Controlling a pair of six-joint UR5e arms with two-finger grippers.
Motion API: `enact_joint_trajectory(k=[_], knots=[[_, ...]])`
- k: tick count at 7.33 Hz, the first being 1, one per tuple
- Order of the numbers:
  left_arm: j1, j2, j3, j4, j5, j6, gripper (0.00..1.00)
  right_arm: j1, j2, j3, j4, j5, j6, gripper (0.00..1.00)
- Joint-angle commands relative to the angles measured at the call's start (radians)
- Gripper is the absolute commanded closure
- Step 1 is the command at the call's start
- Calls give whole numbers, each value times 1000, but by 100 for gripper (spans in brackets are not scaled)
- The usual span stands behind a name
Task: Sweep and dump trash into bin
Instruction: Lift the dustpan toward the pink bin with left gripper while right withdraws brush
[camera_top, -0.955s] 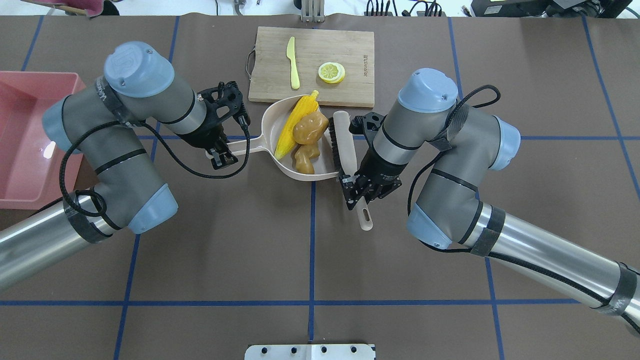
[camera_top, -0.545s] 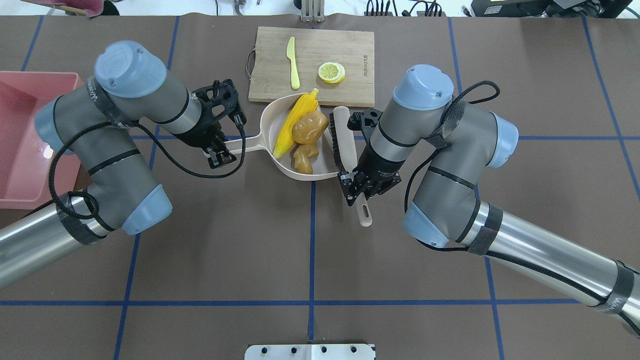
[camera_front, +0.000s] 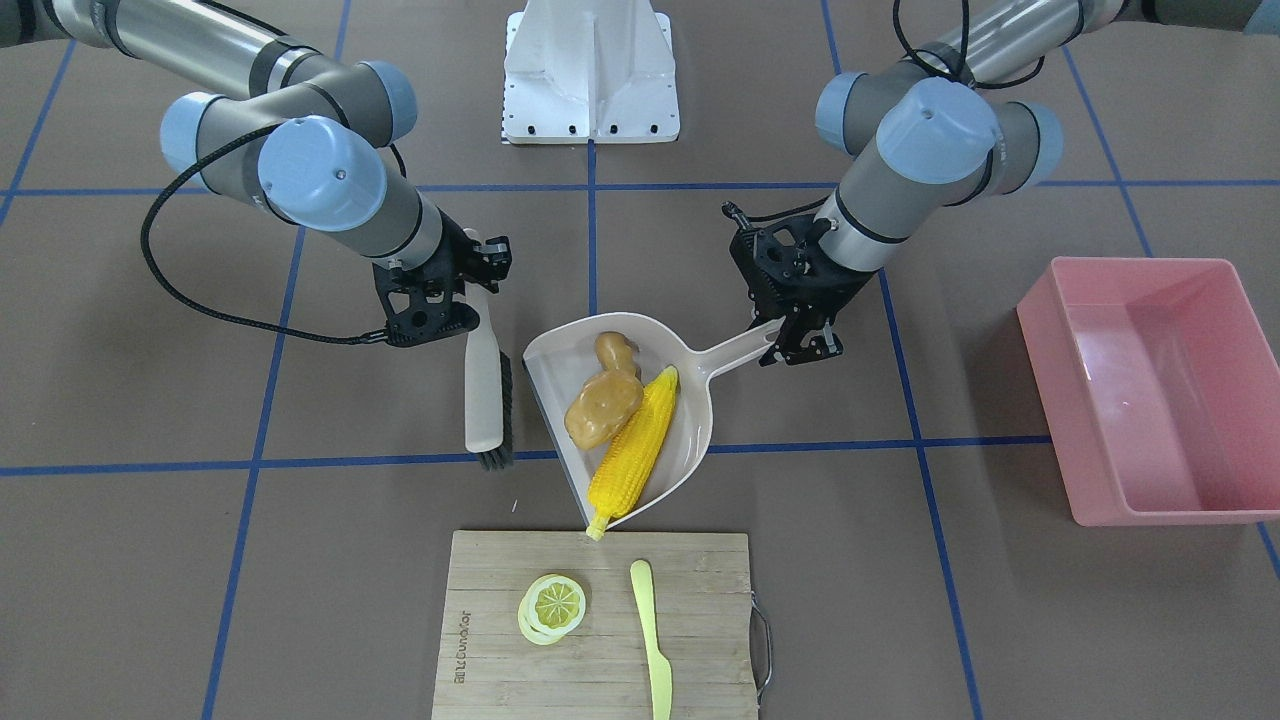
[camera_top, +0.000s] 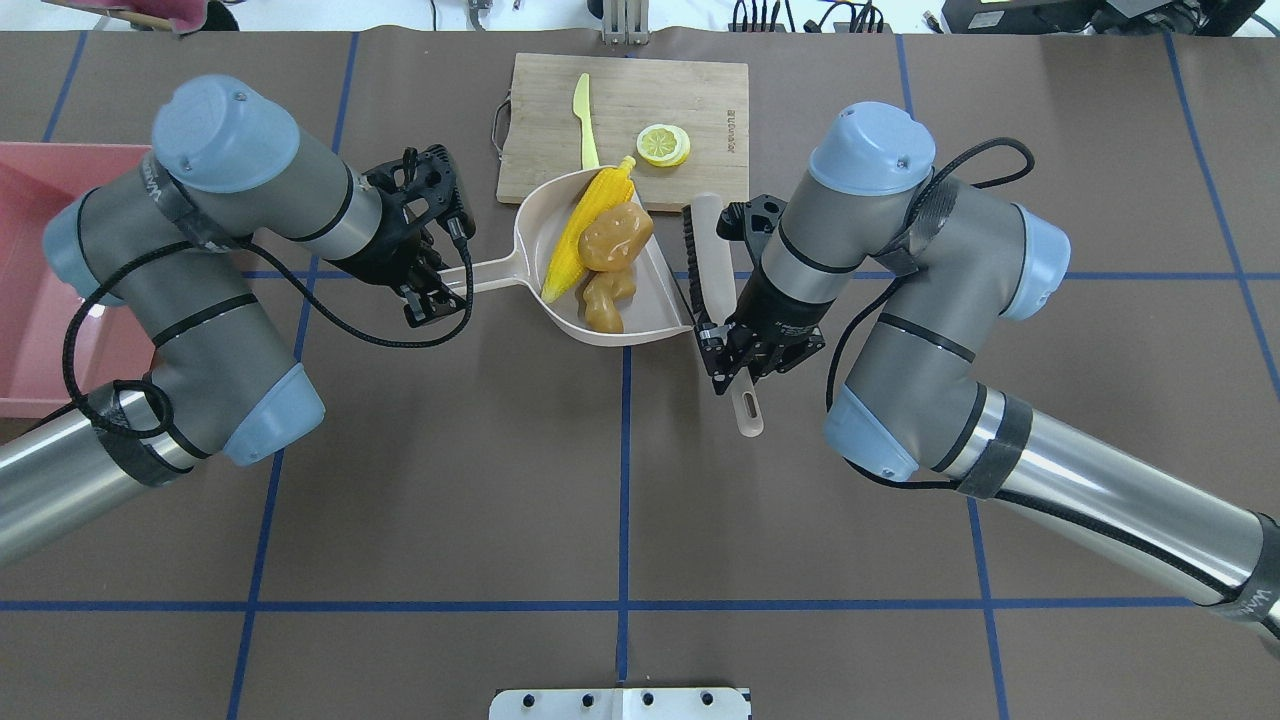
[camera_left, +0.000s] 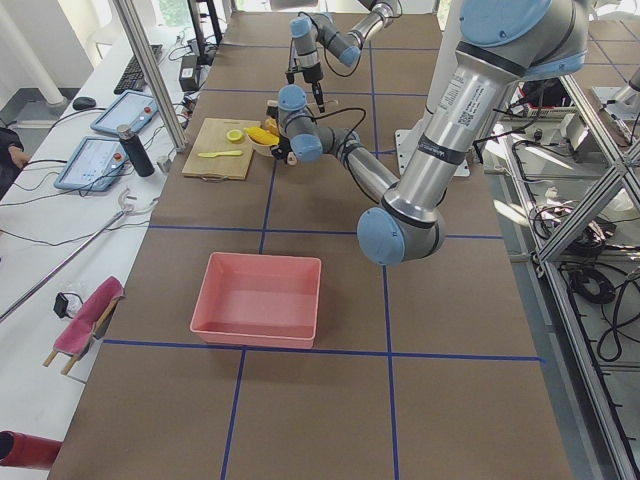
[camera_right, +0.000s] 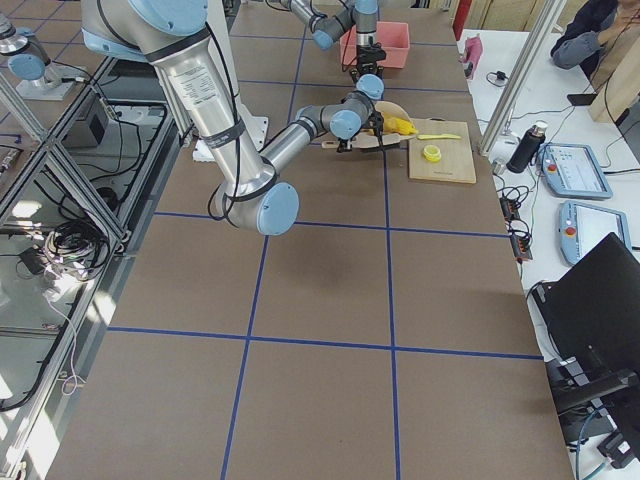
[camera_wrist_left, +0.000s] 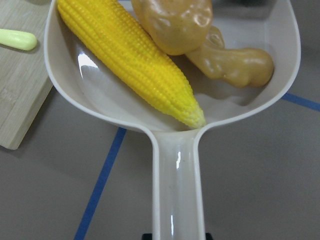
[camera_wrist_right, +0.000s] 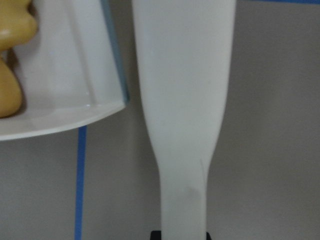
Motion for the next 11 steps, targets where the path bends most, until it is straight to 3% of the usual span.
enact_joint_trajectory(k=[1,4,6,8,11], knots=[[-21,18,-1,-91,0,-54,100,89,-117,91,-50,22,-28,100],[-49,63,-2,-330,5,-222,100,233,-249,226,-295,39,-179,100],[-72,104,-2,-474,11,-362,100,287,-445,314,-357,38,-377,100],[-101,112,-5,-533,60,-407,100,327,-569,291,-357,26,-557,100],[-196,211,-48,-530,62,-411,100,330,-588,166,-346,50,-573,100]])
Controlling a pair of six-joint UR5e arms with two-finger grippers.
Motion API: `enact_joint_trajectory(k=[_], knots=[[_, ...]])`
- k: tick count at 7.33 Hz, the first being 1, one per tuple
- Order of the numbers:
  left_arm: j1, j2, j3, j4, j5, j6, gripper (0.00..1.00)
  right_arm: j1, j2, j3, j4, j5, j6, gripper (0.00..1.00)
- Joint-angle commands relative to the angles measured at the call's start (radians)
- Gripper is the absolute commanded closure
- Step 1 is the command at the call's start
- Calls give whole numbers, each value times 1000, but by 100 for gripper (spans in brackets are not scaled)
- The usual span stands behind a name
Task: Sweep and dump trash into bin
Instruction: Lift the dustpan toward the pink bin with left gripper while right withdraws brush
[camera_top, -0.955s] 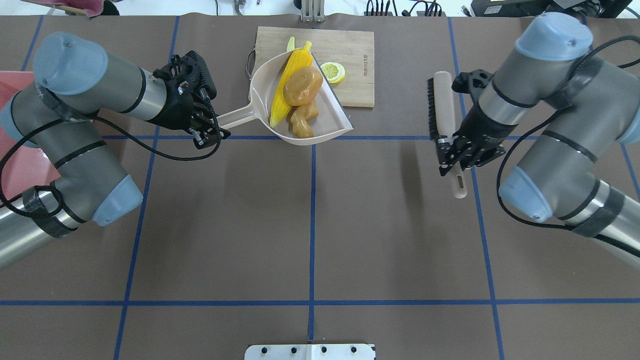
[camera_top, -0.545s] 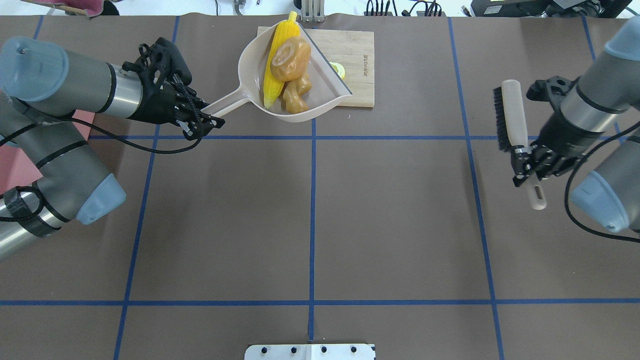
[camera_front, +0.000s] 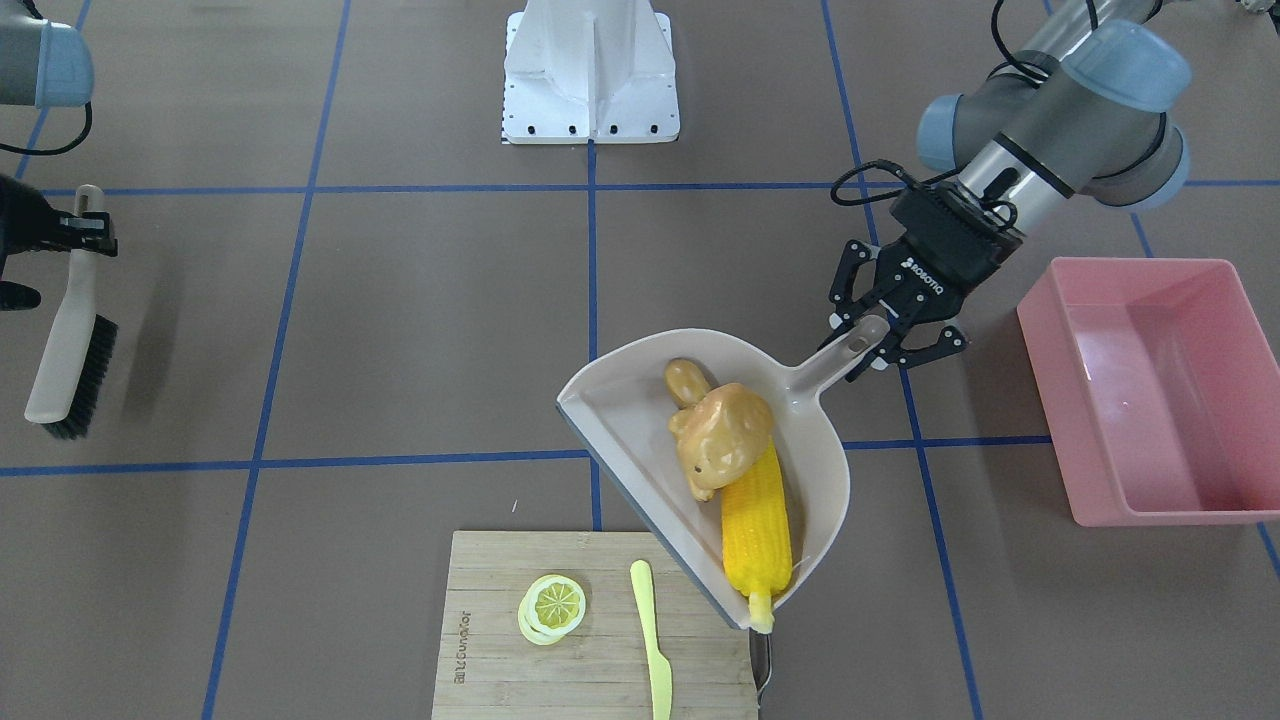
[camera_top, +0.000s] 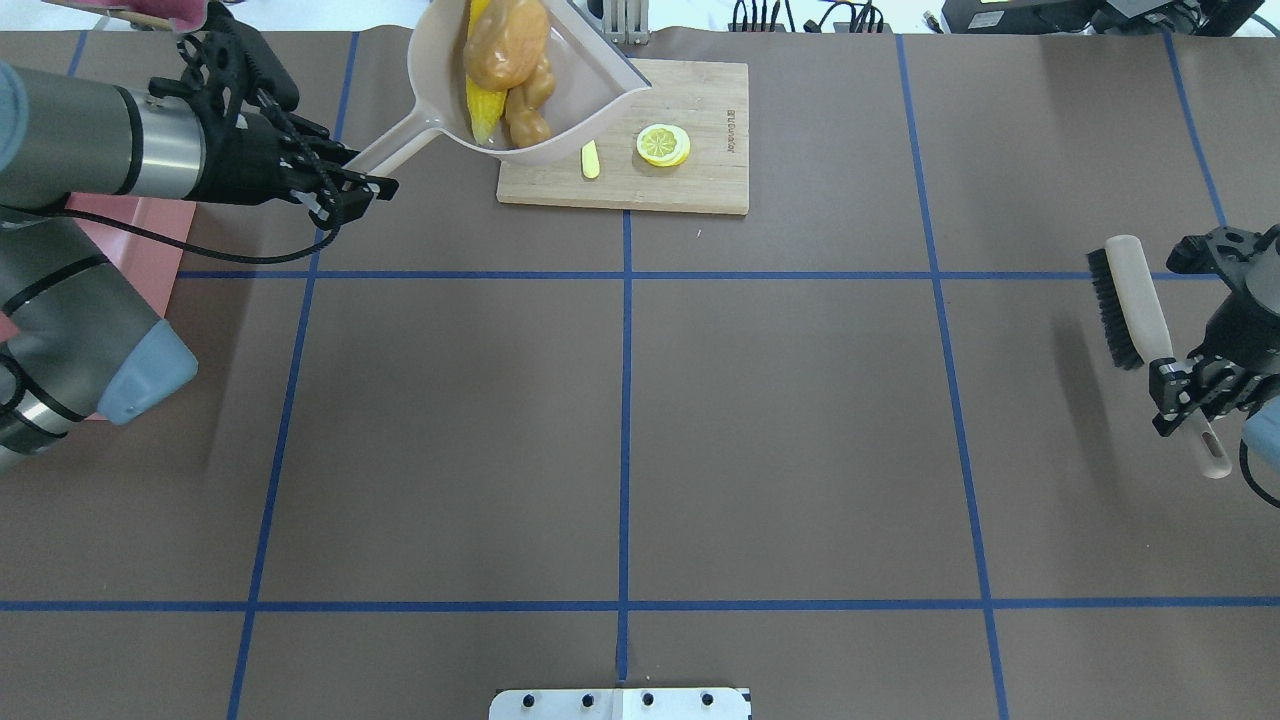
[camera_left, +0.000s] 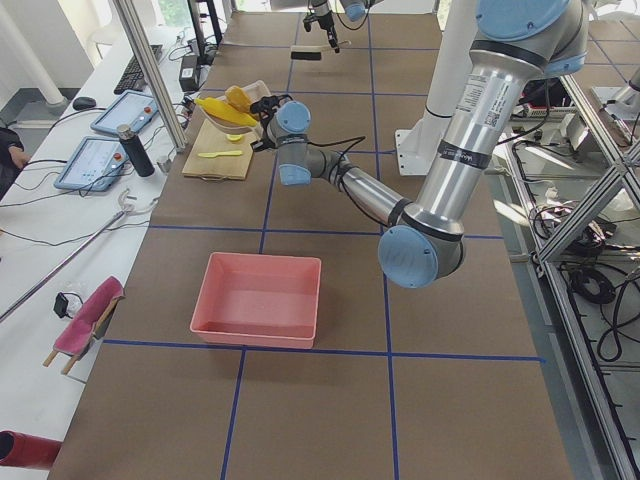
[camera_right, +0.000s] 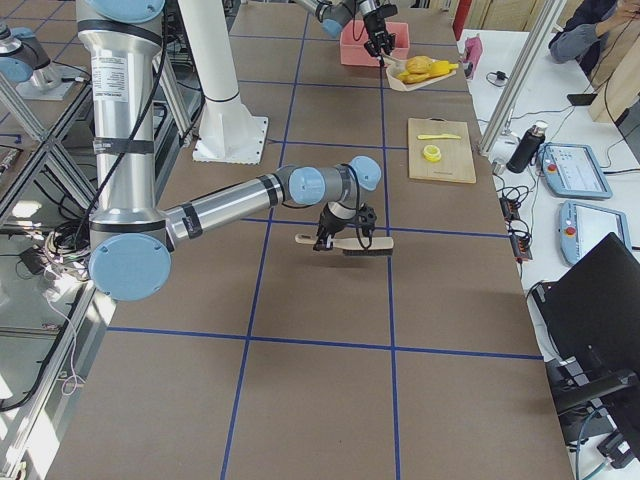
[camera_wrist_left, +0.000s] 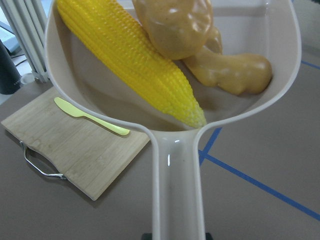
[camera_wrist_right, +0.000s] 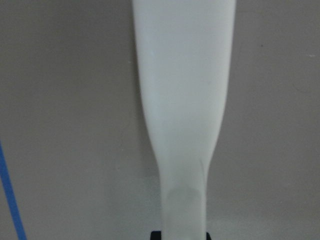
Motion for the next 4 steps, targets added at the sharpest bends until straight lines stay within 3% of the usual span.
enact_joint_trajectory(k=[1,4], knots=[[-53,99,-64,0,8,-115,100,-3,-5,-63,3,5,-8,100],[-74,349,-231,8,64,-213,100,-14,8,-102,44,22,-6,100]])
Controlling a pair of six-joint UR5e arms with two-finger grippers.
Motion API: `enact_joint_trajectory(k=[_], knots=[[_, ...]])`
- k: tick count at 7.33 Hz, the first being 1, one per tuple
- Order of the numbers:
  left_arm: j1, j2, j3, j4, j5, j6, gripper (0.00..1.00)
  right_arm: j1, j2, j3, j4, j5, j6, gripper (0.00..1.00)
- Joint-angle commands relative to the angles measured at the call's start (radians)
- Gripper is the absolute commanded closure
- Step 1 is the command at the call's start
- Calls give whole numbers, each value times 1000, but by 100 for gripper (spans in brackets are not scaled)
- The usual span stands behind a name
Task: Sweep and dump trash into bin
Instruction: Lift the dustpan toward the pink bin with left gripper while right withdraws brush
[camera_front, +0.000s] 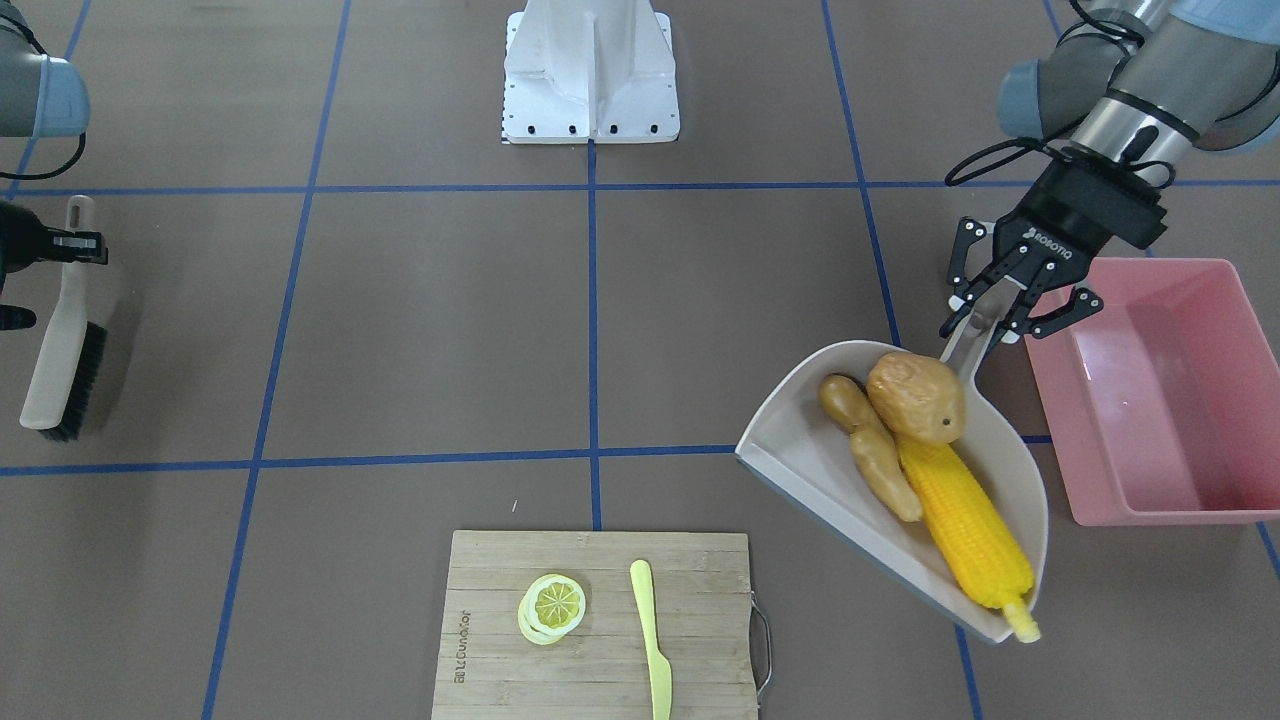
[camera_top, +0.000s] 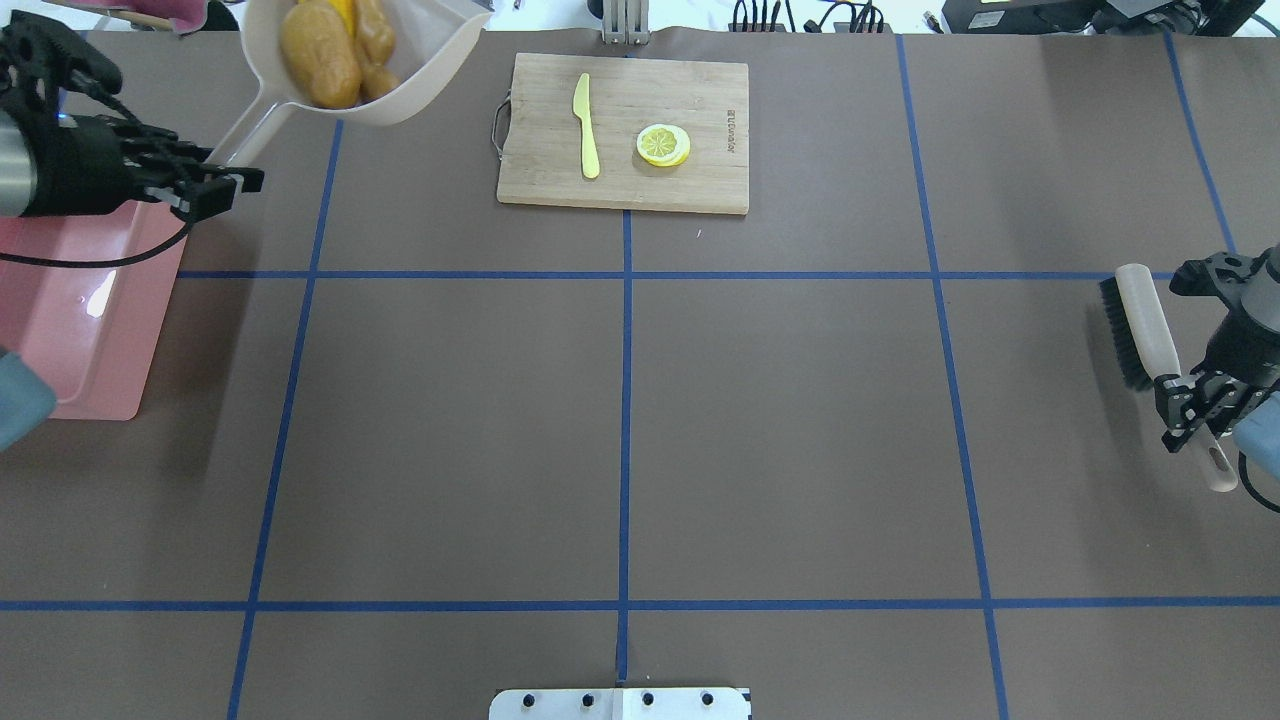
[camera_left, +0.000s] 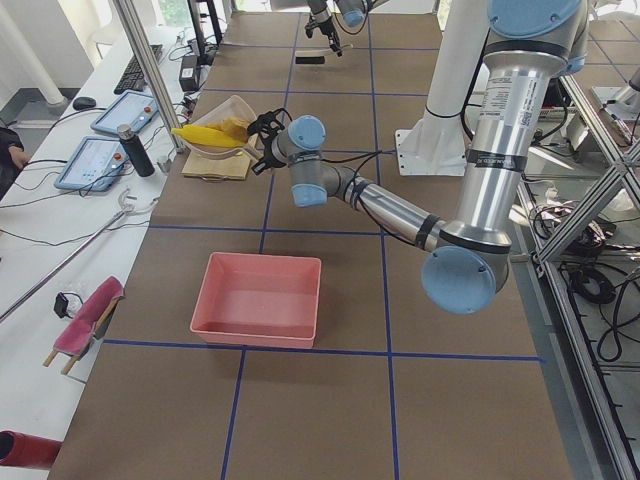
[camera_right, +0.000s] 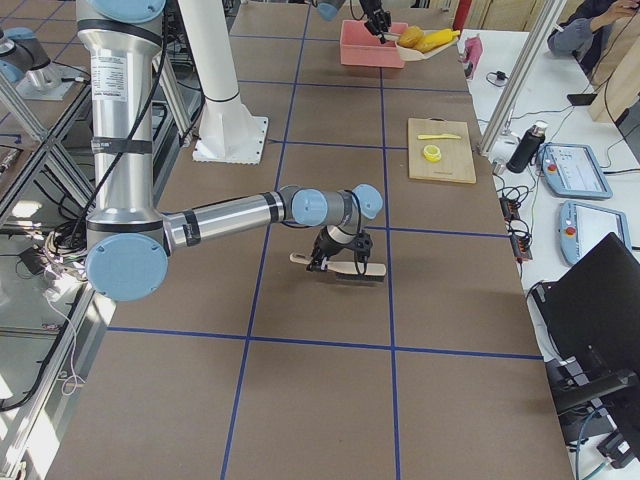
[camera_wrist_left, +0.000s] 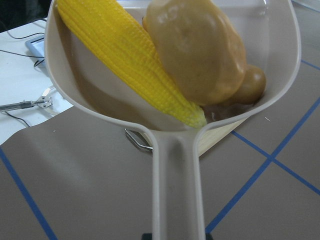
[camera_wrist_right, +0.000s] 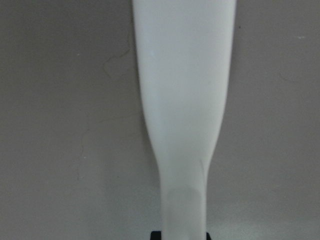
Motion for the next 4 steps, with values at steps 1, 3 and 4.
enact_joint_trajectory(k=[1,3,4], knots=[[-31,193,-104,3,2,-19,100,-11,2,-44,74,15,6,100],[-84,391,-206,3,-37,-4,100,-14,9,-51,80,17,10,82],[-130,467,-292,66,-62,7,100,-15,19,-54,82,17,7,16]])
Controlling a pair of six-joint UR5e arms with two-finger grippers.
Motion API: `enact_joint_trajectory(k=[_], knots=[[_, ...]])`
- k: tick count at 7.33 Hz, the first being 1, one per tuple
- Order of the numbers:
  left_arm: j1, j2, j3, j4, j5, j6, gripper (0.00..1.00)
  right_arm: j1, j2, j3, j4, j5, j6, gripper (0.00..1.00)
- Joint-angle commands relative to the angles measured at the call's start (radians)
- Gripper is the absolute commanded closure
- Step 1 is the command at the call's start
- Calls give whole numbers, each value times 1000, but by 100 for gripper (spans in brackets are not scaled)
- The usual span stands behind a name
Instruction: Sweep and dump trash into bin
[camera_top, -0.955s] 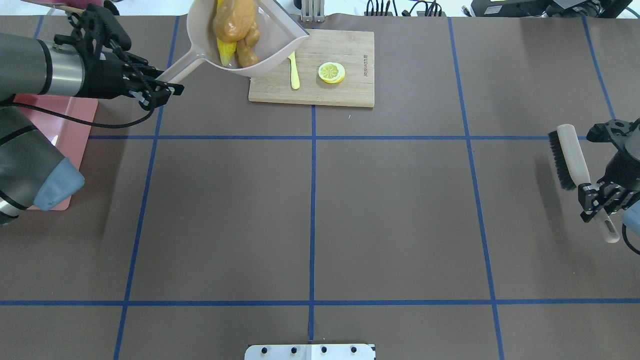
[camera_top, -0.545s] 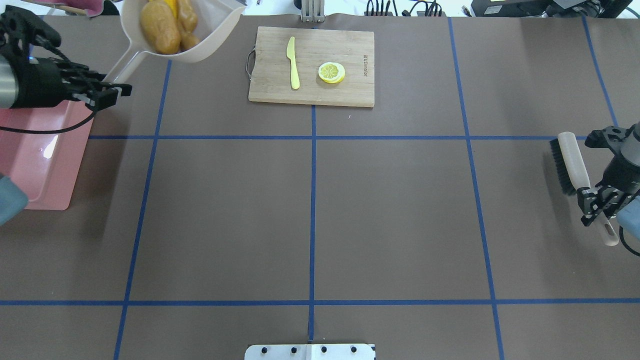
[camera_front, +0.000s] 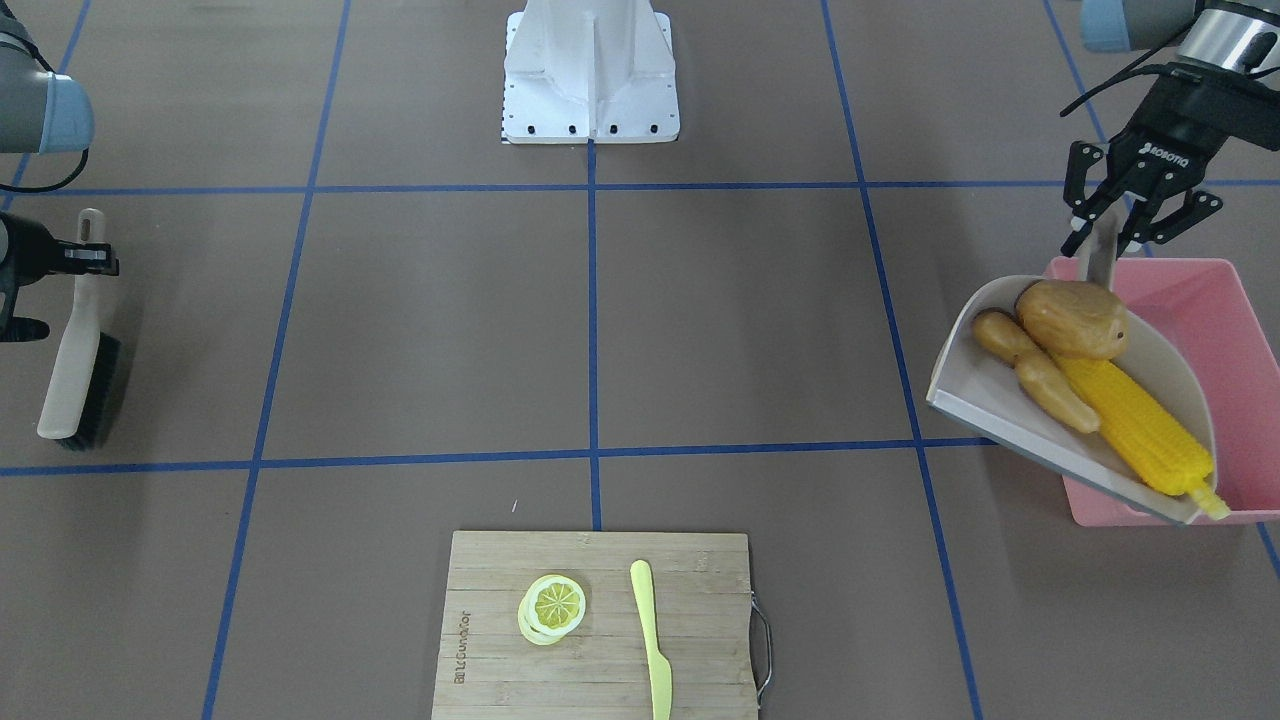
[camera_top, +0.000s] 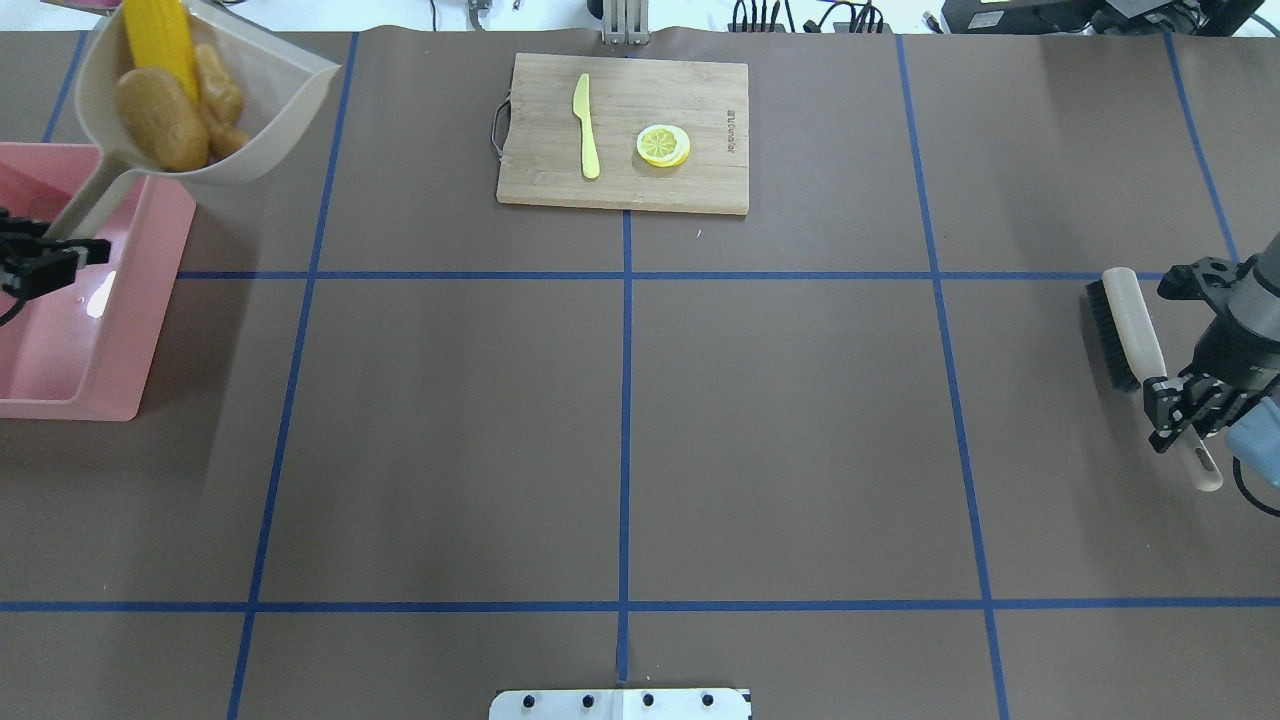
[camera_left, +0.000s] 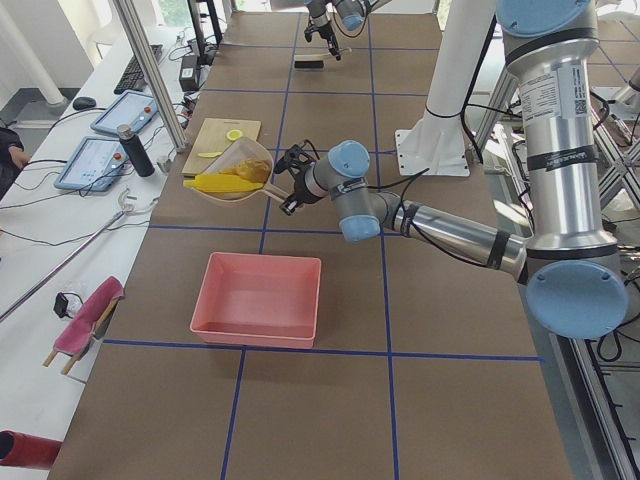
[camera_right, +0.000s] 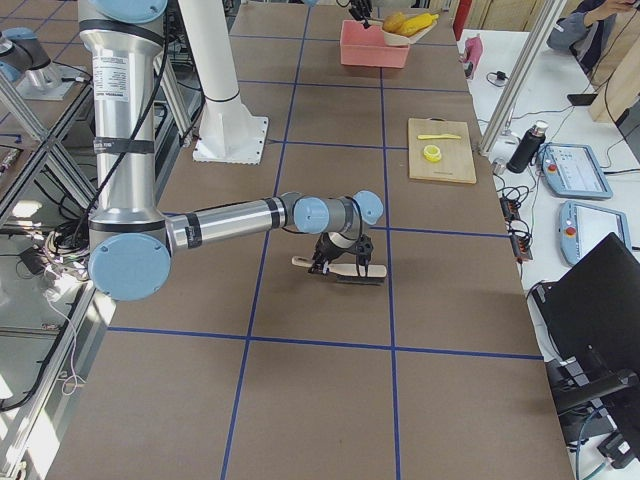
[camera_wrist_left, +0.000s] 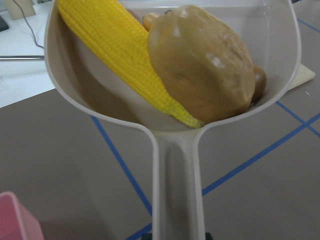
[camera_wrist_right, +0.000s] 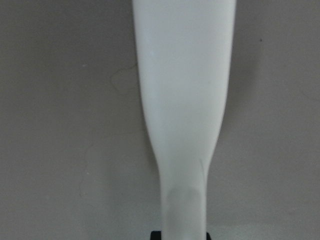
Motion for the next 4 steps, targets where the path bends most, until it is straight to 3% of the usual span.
enact_joint_trajectory(k=[1,4], knots=[[-91,170,-181,151,-57,77,100,-1,19,-3,4,1,-2,0],[-302,277,-185,232,-282,298,100,-1,23,-5,4,4,-7,0]])
